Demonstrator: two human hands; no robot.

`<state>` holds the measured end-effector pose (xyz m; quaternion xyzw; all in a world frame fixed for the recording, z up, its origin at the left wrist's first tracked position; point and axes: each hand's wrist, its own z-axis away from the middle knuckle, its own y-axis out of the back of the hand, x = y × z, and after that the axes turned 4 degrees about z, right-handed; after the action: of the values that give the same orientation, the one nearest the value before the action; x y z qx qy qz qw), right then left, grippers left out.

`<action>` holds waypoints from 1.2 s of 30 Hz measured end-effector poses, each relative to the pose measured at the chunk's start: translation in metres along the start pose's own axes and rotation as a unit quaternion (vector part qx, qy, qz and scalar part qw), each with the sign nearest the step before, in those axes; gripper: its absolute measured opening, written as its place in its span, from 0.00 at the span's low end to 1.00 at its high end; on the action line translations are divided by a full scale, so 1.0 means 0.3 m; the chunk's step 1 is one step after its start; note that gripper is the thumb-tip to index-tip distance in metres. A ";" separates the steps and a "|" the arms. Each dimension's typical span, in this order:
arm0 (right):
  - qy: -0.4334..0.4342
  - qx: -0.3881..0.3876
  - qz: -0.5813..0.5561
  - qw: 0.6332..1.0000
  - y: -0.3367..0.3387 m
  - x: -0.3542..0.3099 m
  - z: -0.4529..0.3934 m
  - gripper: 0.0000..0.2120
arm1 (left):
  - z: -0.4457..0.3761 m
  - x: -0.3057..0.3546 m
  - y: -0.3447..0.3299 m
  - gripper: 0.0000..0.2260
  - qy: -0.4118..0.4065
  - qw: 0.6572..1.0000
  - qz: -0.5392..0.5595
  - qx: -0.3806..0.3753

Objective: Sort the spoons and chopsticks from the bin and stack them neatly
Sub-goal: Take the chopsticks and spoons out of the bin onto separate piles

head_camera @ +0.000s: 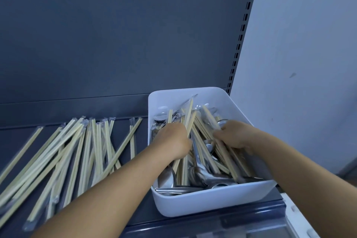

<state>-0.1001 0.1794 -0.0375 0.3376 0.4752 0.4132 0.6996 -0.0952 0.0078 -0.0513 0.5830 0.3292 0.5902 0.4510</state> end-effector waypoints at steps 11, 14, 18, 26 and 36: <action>0.023 -0.040 -0.045 0.998 -0.006 -0.007 0.016 0.07 | -0.010 -0.014 -0.010 0.14 -0.015 1.000 0.000 0.013; 0.035 -0.030 0.017 0.999 -0.012 -0.022 0.029 0.06 | -0.011 -0.014 -0.010 0.14 -0.013 1.000 0.000 0.006; 0.043 -0.007 -0.008 0.999 -0.006 -0.026 0.033 0.08 | -0.008 -0.010 -0.007 0.14 -0.015 1.000 -0.003 0.005; -0.006 -0.019 -0.095 0.995 0.010 -0.016 0.009 0.16 | -0.001 -0.003 -0.004 0.13 -0.025 0.999 -0.003 0.031; -0.023 0.009 -0.125 0.992 0.049 -0.051 0.033 0.12 | 0.001 0.007 0.010 0.14 -0.018 0.996 0.043 0.072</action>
<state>-0.0978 0.1711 -0.0158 0.2914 0.5007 0.3105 0.7536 -0.0952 0.0084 -0.0477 0.6380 0.3370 0.5735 0.3879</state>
